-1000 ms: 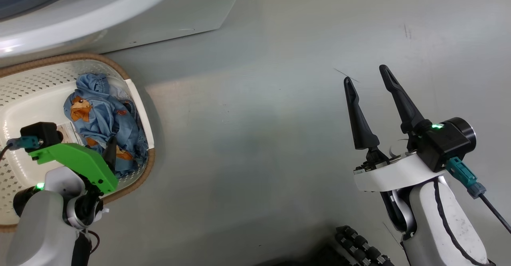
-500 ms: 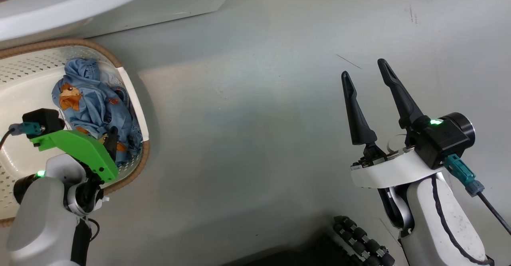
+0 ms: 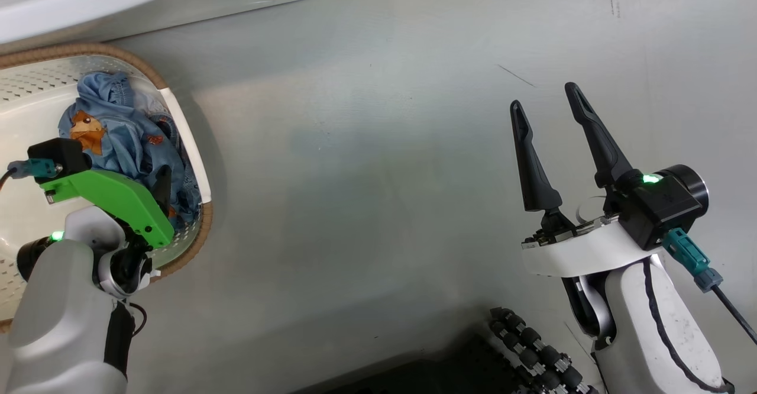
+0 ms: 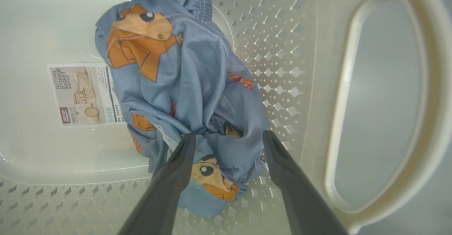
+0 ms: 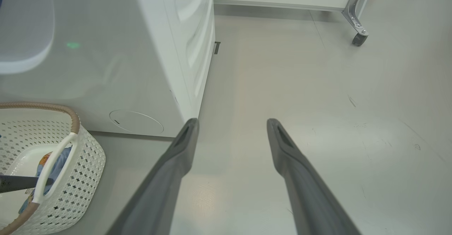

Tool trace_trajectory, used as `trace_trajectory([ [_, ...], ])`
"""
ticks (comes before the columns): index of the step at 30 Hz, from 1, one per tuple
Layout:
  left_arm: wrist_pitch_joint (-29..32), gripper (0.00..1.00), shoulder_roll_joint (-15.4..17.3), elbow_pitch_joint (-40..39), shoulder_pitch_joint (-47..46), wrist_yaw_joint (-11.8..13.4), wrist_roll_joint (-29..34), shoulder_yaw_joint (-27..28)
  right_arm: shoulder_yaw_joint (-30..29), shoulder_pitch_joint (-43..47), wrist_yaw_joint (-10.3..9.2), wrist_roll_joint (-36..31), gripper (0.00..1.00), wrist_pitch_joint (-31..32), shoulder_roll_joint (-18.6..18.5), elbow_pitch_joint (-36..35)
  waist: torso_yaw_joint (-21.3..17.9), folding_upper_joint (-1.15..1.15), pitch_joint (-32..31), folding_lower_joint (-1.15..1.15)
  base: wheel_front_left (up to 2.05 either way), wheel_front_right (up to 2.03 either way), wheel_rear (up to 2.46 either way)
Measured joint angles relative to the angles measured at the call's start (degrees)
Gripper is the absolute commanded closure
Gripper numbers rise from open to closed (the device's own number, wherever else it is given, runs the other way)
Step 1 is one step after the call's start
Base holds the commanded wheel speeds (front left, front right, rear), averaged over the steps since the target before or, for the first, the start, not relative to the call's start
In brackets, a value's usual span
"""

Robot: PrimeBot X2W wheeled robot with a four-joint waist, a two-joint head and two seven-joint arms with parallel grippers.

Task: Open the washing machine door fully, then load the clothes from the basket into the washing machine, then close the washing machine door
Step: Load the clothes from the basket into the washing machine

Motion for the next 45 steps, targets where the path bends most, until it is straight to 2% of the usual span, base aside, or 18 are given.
trace_trajectory([
  [20, -3.9, 0.00, 0.6, 7.5, -5.5, 0.0, 1.6, -0.7, -2.7, 0.3, -1.03, -0.8, 0.00, 0.0, 0.1, -1.5, 0.2, 0.00, 3.1, 0.00, 0.00, 0.00, 0.00],
  [21, -4.2, 0.12, 0.6, 7.9, -5.9, 0.0, 1.8, -0.8, -2.9, 0.3, -1.08, -1.0, 0.00, 0.0, 0.1, -1.7, 0.2, 0.00, 3.1, 0.00, 0.00, 0.00, 0.00],
  [23, -4.7, 0.59, 0.6, 8.5, -6.5, 0.0, 2.4, -1.4, -3.1, 0.4, -1.08, -1.0, 0.00, 0.0, 0.1, -1.8, 0.4, 0.00, 3.2, 0.00, 0.00, 0.00, 0.00],
  [24, -5.1, 0.77, 0.6, 8.7, -6.8, 0.0, 2.5, -1.8, -3.2, 0.5, -1.08, -1.0, 0.00, 0.0, 0.1, -1.9, 0.4, 0.00, 3.2, 0.00, 0.00, 0.00, 0.00],
  [25, -5.3, 1.00, 0.6, 8.8, -7.0, -0.1, 2.7, -2.1, -3.3, 0.5, -1.08, -1.0, 0.00, 0.0, 0.1, -2.0, 0.5, 0.00, 3.3, 0.00, 0.00, 0.00, 0.00],
  [33, -7.4, 1.00, 0.6, 11.5, -8.2, -0.5, 3.2, -2.6, -3.9, 1.4, -1.09, -1.0, 0.00, 0.0, 0.1, -2.4, 0.9, 0.00, 3.6, 0.00, 0.00, 0.00, 0.00],
  [45, -16.4, 1.00, 0.0, 12.2, -7.9, -0.5, 3.2, -2.1, -4.4, 0.0, -1.03, -0.5, 0.00, 0.0, 0.2, -1.8, 2.0, 0.00, 1.0, 0.00, 0.00, 0.00, 0.00],
])
